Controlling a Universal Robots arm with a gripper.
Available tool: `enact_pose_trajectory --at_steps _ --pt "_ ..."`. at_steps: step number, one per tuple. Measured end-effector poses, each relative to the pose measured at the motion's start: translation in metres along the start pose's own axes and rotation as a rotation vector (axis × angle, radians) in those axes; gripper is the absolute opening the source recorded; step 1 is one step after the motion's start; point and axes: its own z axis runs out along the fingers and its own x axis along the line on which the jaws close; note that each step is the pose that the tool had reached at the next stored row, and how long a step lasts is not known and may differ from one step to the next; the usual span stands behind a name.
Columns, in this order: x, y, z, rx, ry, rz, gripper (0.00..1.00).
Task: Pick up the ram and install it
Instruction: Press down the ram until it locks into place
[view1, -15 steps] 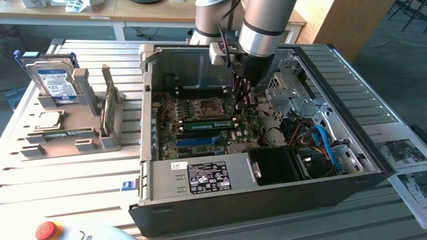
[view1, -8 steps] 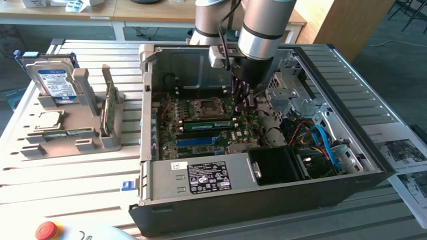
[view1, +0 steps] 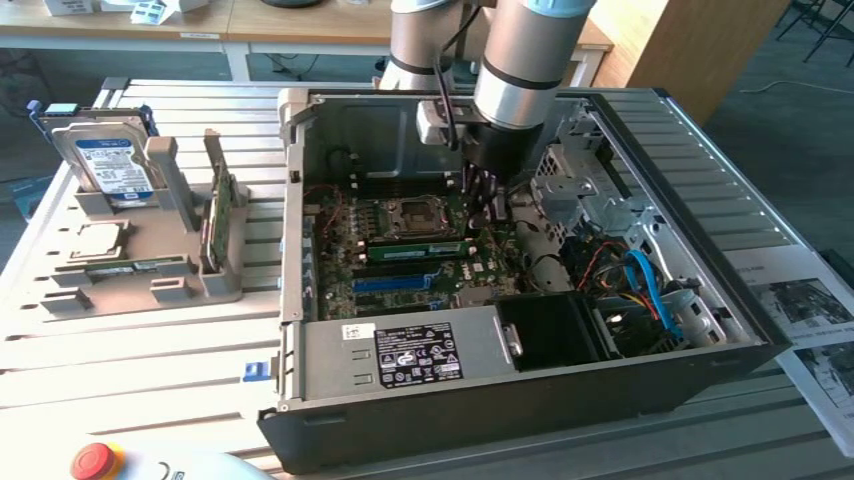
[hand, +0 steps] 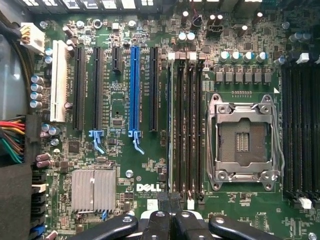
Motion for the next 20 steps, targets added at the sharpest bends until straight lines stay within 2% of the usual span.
enact_pose_trajectory --at_steps 9,20 --pt "-0.0002 -0.0003 0.0074 0.0 0.0 0.0 0.1" --pt "-0.0003 -0.0028 0.0077 0.0001 -0.0002 0.0 0.1"
